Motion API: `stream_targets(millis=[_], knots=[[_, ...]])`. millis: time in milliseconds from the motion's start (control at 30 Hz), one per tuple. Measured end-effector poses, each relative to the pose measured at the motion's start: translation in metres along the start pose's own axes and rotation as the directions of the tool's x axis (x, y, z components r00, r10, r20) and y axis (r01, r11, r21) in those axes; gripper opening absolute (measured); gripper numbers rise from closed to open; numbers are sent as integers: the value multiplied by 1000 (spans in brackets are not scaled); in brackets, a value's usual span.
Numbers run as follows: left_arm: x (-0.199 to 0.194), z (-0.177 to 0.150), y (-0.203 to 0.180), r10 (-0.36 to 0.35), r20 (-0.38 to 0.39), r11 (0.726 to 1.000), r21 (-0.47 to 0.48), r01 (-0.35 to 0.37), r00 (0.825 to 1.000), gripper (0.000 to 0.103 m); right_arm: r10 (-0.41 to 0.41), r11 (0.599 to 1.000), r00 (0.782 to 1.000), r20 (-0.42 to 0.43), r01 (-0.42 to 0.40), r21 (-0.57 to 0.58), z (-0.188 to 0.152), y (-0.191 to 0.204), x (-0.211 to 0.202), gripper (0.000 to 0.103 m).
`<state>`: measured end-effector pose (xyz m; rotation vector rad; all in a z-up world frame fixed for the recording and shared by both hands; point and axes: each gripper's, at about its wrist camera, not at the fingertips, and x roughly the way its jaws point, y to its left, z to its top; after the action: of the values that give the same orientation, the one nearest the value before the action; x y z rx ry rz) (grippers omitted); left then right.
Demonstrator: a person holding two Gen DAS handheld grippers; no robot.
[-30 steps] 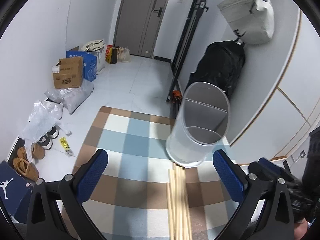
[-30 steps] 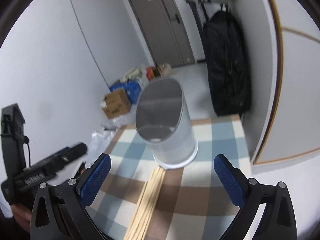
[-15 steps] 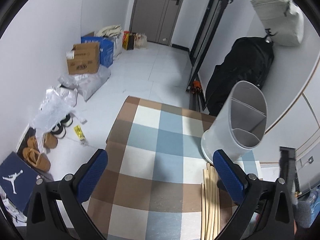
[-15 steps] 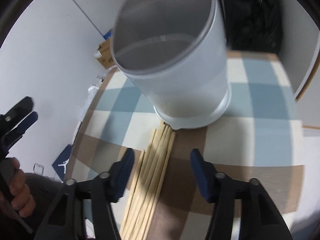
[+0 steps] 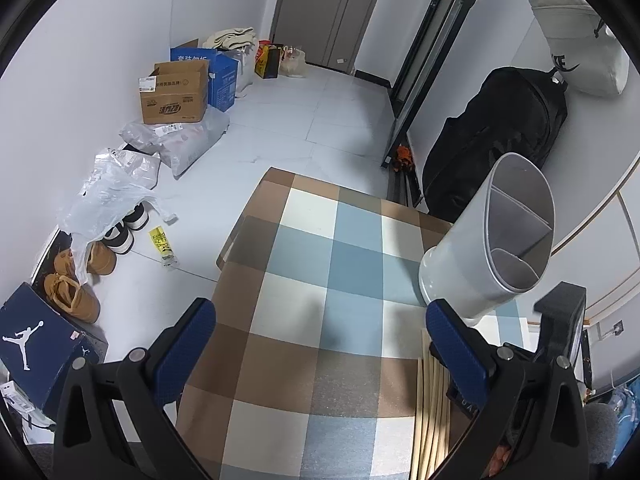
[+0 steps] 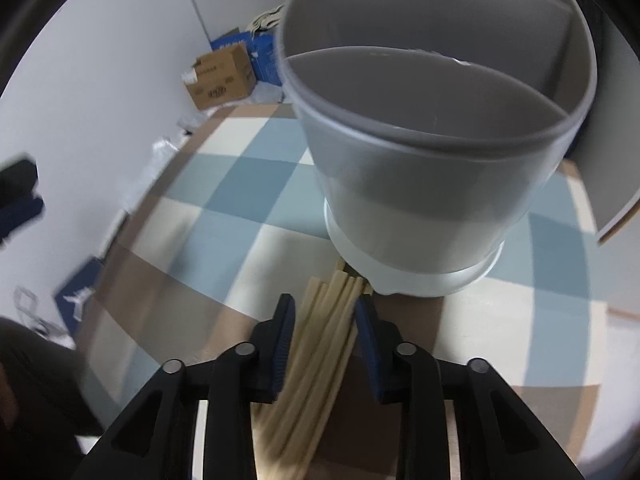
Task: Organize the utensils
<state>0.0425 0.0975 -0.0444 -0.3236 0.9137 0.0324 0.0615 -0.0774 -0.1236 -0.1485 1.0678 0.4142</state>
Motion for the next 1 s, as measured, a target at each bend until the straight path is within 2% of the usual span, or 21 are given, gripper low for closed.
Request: stream_targets(millis=[100,200,267,300,400,633,867,1000], knots=[[0,0,-1,4,1,1000,11,-4,1000,102,-32,998,999,-12,32,-49,-3,0,-5,16],[-1,-1,-6,20,15,999,33,-20,1000,102,-41,993,999,-36,37,-116,-6,2,-12,15],[0,-2,-9,27,17,998,49,-28,999,102,-36,992,999,-38,31,-121,-12,3,-12,14],[0,-2,-11,30,17,998,55,-31,999,102,-30,993,999,-35,26,-115,-14,0,-16,8],[2,-3,-15,41,18,997,68,-42,999,102,26,998,998,-50,-28,-51,-20,-13,-21,4],[5,-5,-28,48,13,995,84,-49,999,102,135,986,990,-36,-131,102,-35,-53,-38,4],[8,-10,-39,52,-3,994,97,-51,999,102,167,968,986,-10,-161,193,-44,-77,-49,4],[9,-10,-39,58,-9,994,91,-57,998,102,190,956,981,-41,-175,237,-42,-83,-40,4]])
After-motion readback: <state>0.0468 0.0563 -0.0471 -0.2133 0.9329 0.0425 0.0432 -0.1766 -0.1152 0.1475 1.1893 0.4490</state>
